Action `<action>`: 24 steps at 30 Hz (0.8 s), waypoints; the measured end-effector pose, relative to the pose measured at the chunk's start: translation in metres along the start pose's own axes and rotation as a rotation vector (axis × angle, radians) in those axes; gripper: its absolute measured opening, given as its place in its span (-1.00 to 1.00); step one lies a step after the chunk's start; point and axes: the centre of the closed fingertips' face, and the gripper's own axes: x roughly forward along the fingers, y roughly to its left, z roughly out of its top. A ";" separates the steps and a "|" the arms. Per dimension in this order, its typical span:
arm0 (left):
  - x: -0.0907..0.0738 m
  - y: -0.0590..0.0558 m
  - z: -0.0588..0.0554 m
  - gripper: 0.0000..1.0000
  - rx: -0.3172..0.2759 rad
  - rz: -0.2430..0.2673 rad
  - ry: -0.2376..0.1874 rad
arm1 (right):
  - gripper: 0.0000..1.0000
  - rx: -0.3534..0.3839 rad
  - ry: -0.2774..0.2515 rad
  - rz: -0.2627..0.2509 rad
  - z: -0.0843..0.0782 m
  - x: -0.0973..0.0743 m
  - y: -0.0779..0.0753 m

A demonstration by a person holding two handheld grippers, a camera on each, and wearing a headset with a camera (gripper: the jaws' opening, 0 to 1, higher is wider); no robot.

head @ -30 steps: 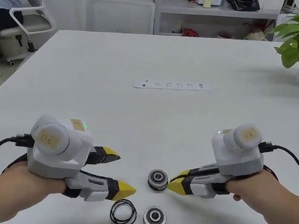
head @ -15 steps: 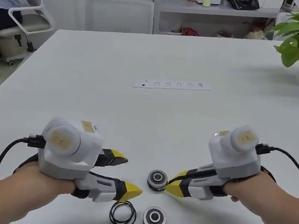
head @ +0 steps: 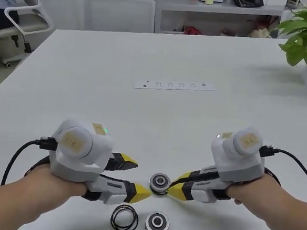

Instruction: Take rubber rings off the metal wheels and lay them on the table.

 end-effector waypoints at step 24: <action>0.021 -0.003 0.002 -0.34 0.015 -0.025 0.011 | -0.83 -0.098 0.011 -0.009 0.000 0.002 0.000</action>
